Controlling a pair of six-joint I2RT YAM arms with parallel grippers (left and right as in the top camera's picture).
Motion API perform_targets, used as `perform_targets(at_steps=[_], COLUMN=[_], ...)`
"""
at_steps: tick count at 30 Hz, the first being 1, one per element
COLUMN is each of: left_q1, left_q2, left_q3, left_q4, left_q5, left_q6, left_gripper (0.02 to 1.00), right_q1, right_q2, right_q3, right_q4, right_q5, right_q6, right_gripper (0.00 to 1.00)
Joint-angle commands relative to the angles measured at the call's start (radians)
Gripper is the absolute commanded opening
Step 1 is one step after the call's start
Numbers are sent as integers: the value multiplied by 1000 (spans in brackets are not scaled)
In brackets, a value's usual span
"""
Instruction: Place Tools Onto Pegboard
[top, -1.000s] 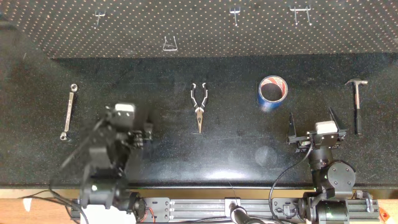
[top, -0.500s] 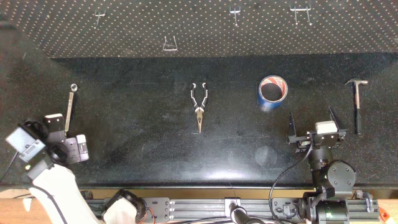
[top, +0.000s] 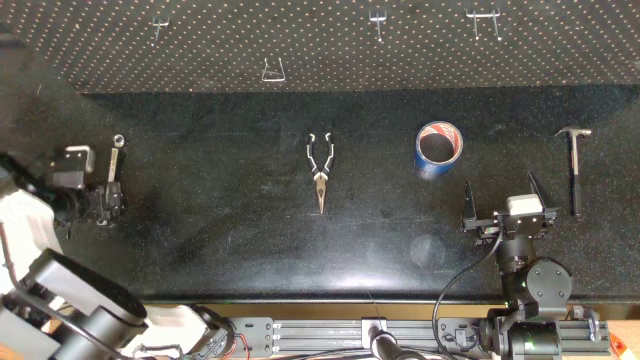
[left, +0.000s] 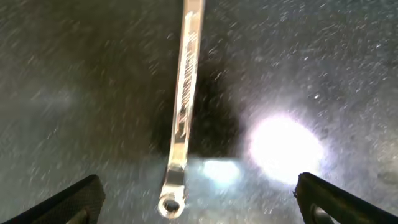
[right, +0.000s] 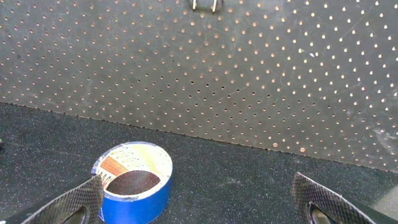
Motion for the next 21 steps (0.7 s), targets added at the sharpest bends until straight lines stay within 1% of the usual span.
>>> perform_targets(at_steps=[1,5,7,11,13,20,21], left_q1=[-60,-73,-73,-74,-77,-114,-114], left_q2=[91,152,174,201,211,257,263], left_q3=[71,89,89,89,89,126,135], left_q4=[19,51,84,117,151,156,154], left_q5=[11,-6,-30,-31,-32,-32,-32], left_q6=[15,11,-23,-25,-64,-69,-87], left_gripper=[993,993,993,993,993,993,993], right_q1=[5,5,5,5,5,5,5], right_q2=[-7,-7,-7,-7,-7,-7,-7], right_q3=[-4,-4,-4,-4,-4,-4,-4], right_q4=[-3,-3,-3,-3,-3,-3,-3], right_q5=[-12,-12,-12,-12,-12,-12,-12], right_q6=[-11,-11,-11,-11,-11,-11,-11], right_gripper=[978,978,974,978,978,978,978])
